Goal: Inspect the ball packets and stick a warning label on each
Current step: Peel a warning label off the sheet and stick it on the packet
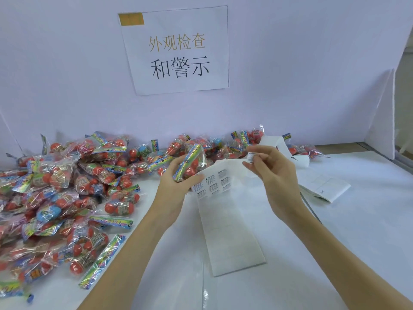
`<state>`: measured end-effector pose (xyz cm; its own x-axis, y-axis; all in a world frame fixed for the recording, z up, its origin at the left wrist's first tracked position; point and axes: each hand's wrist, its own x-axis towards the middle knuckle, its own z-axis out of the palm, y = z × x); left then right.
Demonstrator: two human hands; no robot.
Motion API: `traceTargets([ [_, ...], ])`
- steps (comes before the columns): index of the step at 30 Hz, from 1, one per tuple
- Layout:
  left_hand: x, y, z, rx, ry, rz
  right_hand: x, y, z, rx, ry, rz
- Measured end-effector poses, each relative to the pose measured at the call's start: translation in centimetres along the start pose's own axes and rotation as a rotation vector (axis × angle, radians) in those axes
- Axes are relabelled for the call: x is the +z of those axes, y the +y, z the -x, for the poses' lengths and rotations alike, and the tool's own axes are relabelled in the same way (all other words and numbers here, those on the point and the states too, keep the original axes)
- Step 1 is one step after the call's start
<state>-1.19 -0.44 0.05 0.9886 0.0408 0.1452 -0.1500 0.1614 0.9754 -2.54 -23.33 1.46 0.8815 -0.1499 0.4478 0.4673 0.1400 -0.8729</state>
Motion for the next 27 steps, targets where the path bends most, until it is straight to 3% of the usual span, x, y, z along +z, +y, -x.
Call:
traceTargets([
  [4, 0.8, 0.3, 0.4, -0.186, -0.048, 0.153, 0.5, 0.6, 0.5, 0.080, -0.082, 0.014],
  [11, -0.1, 1.7, 0.2, -0.063, 0.036, 0.269, 0.6, 0.5, 0.9, 0.106, -0.162, 0.159],
  [14, -0.8, 2.2, 0.2, -0.122, 0.030, 0.323, 0.5, 0.4, 0.9, 0.115, -0.156, 0.157],
  [16, -0.5, 2.2, 0.5, -0.170, 0.041, 0.291, 0.4, 0.3, 0.9, 0.155, -0.160, 0.094],
  [21, 0.6, 1.7, 0.6, -0.221, -0.020, 0.239, 0.5, -0.3, 0.6, 0.377, -0.218, -0.378],
  [27, 1.4, 1.0, 1.0, -0.149, -0.169, 0.192, 0.3, -0.6, 0.2, 0.404, -0.208, -0.394],
])
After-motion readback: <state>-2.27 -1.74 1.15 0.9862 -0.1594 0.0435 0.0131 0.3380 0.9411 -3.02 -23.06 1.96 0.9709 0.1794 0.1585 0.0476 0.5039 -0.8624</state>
